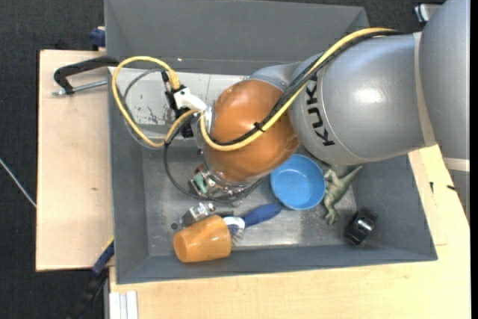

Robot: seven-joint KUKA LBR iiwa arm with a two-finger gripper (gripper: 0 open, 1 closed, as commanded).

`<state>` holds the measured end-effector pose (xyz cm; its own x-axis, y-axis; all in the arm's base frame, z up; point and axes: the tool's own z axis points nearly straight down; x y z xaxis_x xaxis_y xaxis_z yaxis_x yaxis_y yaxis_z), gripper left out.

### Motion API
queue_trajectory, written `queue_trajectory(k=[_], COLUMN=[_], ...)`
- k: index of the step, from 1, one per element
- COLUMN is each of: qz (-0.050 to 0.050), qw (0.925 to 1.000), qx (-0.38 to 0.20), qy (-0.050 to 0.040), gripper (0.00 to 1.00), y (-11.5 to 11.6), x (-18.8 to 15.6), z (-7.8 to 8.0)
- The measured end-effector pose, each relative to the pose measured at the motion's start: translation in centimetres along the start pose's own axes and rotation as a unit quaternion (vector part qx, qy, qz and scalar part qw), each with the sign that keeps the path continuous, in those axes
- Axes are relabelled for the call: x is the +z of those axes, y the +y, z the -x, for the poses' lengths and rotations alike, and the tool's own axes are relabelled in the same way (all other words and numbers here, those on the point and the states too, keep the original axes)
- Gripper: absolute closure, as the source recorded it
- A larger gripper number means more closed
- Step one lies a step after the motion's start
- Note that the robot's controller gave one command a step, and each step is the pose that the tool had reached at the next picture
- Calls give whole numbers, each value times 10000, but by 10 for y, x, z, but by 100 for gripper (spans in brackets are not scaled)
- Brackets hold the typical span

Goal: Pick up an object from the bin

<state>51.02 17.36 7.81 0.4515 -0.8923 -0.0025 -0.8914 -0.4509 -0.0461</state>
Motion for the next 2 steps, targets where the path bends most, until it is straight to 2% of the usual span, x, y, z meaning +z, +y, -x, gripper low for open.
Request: queue_trajectory(k=[1,2], qz=[147,187], qw=[9835,9856], qx=[-1803,-1682], qy=[-39,-18], gripper=[0,0], y=[11,5], x=[3,-1], z=[-9,-68])
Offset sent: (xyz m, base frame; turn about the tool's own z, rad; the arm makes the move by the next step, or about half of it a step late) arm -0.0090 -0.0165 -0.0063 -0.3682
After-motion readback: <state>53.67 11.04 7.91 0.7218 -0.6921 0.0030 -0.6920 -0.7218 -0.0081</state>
